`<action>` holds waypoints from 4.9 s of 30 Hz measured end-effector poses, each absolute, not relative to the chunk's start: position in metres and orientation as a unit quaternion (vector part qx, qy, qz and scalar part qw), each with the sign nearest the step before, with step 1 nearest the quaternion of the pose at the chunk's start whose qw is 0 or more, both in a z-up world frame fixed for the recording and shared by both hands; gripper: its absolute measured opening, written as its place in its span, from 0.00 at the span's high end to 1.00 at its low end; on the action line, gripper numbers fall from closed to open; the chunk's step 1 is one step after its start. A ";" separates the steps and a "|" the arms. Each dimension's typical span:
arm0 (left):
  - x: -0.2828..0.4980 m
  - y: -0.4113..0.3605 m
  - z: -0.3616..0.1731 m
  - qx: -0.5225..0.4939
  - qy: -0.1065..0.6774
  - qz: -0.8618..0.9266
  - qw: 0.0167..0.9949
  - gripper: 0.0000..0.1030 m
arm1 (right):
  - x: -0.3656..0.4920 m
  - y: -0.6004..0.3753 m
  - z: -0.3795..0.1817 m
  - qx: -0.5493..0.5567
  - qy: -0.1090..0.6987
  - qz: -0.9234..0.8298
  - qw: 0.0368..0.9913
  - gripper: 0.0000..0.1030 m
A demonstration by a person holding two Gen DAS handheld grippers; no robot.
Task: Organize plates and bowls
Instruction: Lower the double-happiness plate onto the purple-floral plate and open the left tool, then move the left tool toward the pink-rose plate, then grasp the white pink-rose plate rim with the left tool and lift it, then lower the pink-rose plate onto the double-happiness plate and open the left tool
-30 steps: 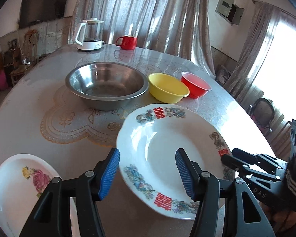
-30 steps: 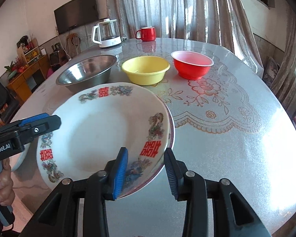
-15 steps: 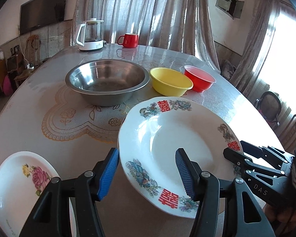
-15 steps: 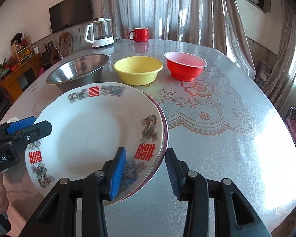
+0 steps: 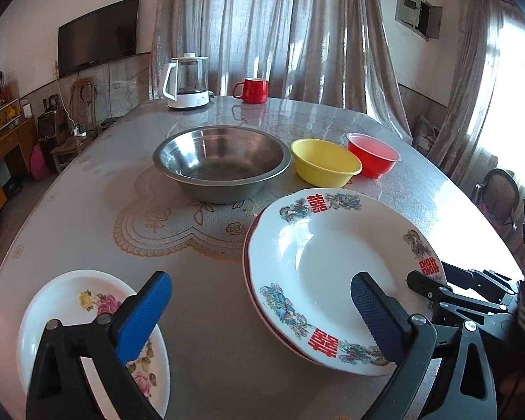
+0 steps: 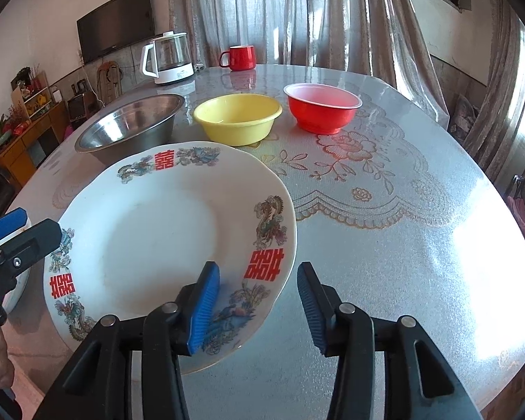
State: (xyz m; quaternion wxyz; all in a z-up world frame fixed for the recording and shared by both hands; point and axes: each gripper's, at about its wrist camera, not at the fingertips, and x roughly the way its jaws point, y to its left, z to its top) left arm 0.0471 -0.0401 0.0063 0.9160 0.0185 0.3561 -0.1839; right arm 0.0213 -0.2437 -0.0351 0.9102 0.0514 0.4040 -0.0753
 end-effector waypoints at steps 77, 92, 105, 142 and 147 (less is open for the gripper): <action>0.024 0.183 -0.038 -0.152 0.434 -0.044 0.887 0.57 | 0.052 -0.053 -0.053 0.100 0.458 0.291 0.834 0.54; 0.038 0.152 -0.039 -0.088 0.429 -0.060 0.897 0.71 | 0.056 -0.036 -0.053 0.055 0.431 0.295 0.851 0.51; 0.025 0.145 -0.035 -0.088 0.408 -0.082 0.905 0.70 | 0.054 -0.037 -0.051 0.034 0.423 0.271 0.864 0.54; 0.034 0.001 0.025 -0.006 0.351 -0.239 0.906 0.66 | 0.006 -0.166 0.003 0.099 0.339 0.135 0.926 0.64; 0.042 -0.038 0.017 0.014 0.368 -0.266 0.891 0.65 | -0.003 -0.203 0.001 0.118 0.342 0.087 0.928 0.64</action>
